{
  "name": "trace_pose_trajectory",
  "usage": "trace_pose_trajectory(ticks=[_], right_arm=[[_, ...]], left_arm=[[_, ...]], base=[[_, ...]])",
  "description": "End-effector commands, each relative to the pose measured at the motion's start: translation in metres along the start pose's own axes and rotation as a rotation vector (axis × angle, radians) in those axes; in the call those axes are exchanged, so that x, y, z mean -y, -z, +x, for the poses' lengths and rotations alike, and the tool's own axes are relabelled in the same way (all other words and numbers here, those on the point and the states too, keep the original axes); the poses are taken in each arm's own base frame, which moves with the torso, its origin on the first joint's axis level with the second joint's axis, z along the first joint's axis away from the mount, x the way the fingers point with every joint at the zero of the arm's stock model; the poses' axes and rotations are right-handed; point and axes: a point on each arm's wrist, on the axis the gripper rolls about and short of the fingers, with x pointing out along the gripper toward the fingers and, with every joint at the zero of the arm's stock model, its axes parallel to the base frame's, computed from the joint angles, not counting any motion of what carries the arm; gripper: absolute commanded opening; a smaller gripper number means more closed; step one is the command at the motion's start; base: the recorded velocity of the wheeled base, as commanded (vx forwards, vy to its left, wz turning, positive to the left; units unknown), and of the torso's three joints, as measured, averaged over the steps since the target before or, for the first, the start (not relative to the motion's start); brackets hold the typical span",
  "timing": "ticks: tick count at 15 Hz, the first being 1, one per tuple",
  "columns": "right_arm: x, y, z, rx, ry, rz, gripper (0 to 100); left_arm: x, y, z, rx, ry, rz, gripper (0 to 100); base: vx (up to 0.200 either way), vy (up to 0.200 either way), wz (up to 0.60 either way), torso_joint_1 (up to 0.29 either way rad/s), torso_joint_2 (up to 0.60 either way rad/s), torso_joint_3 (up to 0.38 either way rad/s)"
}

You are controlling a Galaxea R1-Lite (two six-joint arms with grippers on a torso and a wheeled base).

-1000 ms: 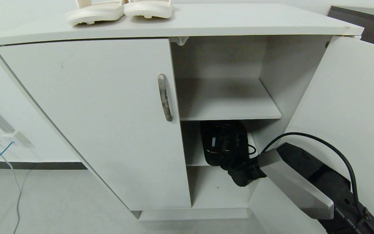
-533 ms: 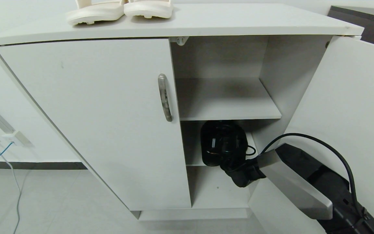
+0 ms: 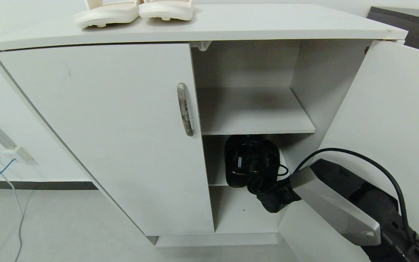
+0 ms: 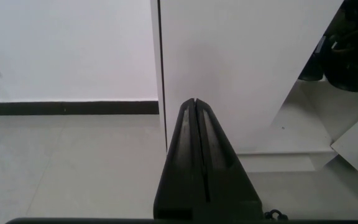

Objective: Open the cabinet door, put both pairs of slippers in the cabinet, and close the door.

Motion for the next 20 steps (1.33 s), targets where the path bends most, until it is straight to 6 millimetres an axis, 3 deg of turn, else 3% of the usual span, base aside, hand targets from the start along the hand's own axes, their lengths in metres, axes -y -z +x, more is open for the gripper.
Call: trace_pose_trajectory(ticks=[1,8,12,20], right_arm=[[-0.002,-0.013,-0.014,0.002,-0.017,0.002,100],[0.014,-0.022,-0.078,-0.012,-0.029,-0.014,100],[0.028,-0.015,-0.11,-0.025,-0.052,-0.027,100],[0.032,-0.027,-0.132,-0.005,-0.092,-0.032,100]], left_arm=[[0.0,0.0,0.0,0.0,-0.001,0.0,0],[0.0,0.0,0.0,-0.001,0.002,0.004,0],[0.0,0.0,0.0,0.0,0.009,0.004,0],[0.0,0.0,0.0,0.0,0.009,0.001,0]], base=[[0.0,0.0,0.0,0.0,0.0,0.0],[0.0,0.0,0.0,0.0,0.0,0.0],[0.0,0.0,0.0,0.0,0.0,0.0],[0.0,0.0,0.0,0.0,0.0,0.0]])
